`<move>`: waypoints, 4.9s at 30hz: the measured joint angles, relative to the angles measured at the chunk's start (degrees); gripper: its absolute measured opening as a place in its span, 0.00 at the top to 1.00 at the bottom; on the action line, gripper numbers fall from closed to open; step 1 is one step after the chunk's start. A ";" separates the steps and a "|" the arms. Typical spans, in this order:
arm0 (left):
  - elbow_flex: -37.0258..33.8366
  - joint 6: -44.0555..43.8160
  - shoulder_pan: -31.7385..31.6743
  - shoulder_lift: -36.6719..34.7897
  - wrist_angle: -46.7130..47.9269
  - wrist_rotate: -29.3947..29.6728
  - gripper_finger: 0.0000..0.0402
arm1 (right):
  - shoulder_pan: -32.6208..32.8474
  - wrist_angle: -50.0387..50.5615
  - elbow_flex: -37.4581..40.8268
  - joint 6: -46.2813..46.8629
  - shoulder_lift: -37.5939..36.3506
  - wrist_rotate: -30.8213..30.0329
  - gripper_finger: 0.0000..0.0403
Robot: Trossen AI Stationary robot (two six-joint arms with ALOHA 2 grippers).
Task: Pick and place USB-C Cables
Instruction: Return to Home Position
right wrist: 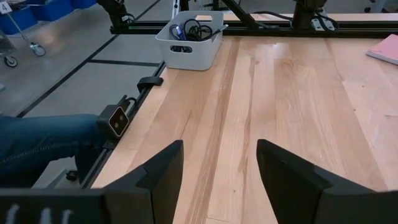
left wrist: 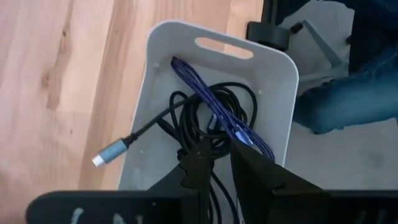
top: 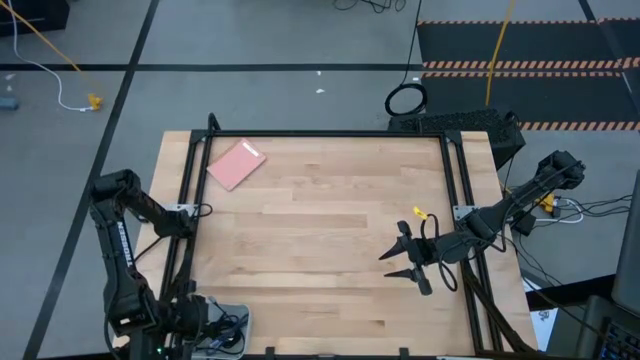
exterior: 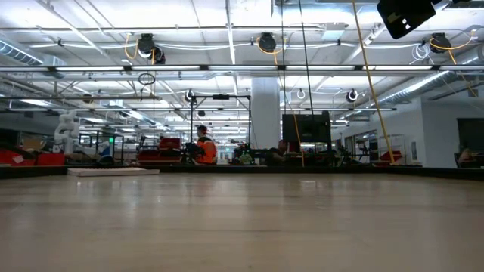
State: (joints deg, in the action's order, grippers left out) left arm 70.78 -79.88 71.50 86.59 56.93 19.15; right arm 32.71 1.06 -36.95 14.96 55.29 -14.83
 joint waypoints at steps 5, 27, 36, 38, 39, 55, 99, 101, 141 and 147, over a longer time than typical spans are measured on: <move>0.00 -2.19 -0.17 0.27 -0.20 0.06 0.83 | 0.00 0.00 0.00 0.00 0.00 0.02 0.52; 0.02 33.32 -13.36 1.41 -0.42 23.46 0.98 | 0.02 -3.05 0.04 -9.62 0.00 -0.86 0.52; 0.02 66.82 -30.95 1.11 -14.75 18.34 0.98 | -0.34 -3.30 0.04 -20.05 -1.04 -9.40 0.67; 0.02 72.98 -35.08 1.11 -18.69 12.00 0.98 | -0.50 -3.13 0.04 -20.91 -1.80 -9.24 0.73; 0.02 75.45 -37.13 1.11 -20.39 9.36 0.98 | -0.49 -2.61 0.04 -21.37 -2.42 -9.21 0.76; -8.73 88.46 -56.83 -7.15 -36.28 -0.34 0.98 | -0.50 10.52 0.04 -26.16 -15.75 -9.09 0.99; -60.76 92.12 -64.53 -46.61 -80.66 -13.32 0.96 | -20.06 -20.23 26.15 -33.94 -19.34 6.12 1.00; -61.79 92.17 -65.58 -47.17 -81.29 -15.03 0.98 | -20.82 -21.17 26.55 -33.75 -19.32 7.43 1.00; -64.35 90.30 -69.61 -49.55 -82.45 -18.27 0.98 | -26.75 -17.66 33.97 -30.34 -42.35 9.18 1.00; -64.35 90.32 -69.61 -49.55 -84.05 -18.27 0.96 | -26.75 -12.76 33.99 -29.50 -48.00 10.43 1.00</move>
State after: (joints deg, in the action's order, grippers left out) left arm 6.44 10.44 1.89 37.04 -27.11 0.89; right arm 5.96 -11.70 -2.96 -14.54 7.29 -4.40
